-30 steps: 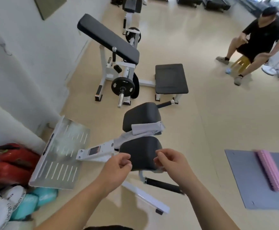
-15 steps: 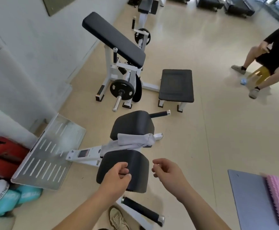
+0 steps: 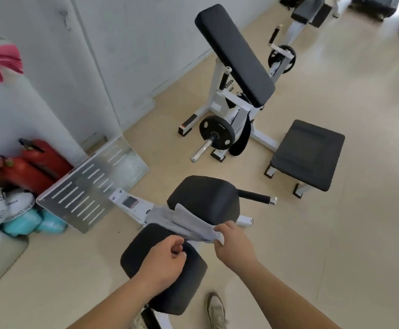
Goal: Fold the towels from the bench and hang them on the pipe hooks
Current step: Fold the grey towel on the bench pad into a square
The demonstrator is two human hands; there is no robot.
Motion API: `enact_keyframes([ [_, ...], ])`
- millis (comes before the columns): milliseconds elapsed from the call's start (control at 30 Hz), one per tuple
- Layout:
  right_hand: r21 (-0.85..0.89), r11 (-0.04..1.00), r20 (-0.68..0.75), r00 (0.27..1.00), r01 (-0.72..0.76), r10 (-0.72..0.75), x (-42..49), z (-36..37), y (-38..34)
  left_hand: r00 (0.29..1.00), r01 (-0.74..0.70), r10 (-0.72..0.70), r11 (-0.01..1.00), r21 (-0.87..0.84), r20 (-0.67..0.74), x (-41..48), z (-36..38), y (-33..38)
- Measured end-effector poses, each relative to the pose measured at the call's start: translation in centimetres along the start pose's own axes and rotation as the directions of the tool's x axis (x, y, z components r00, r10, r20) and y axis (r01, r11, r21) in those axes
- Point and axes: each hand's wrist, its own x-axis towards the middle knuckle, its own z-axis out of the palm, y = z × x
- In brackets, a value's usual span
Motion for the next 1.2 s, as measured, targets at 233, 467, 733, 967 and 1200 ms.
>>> enact_keyframes([
  [233,-0.397,0.805,0.219,0.897,0.441,-0.384,7.2,2.7,6.9,0.975,0.125,-0.148,0.982,-0.139,-0.169,-0.3,6.4,2.2],
  [467,-0.505,0.607,0.232,0.774,0.614,-0.589,10.4,2.8,9.3,0.918,0.21,-0.274,0.949,-0.234,-0.286,-2.2,9.4,2.7],
  [733,0.156,0.866,0.174,0.85,0.475,-0.498,4.9,-2.7,5.5,0.864,0.203,-0.345,0.905,-0.375,-0.366,-6.2,11.6,1.8],
  [967,0.122,0.787,0.116,0.779,0.605,-0.617,-4.8,-9.8,0.6,0.873,-0.026,-0.182,0.91,-0.414,-0.453,-9.7,12.7,4.9],
  [1200,0.592,0.717,0.049,0.871,0.368,-0.488,-12.7,-13.0,-3.4,0.756,-0.345,0.074,0.89,-0.299,-0.65,-14.8,11.9,7.7],
])
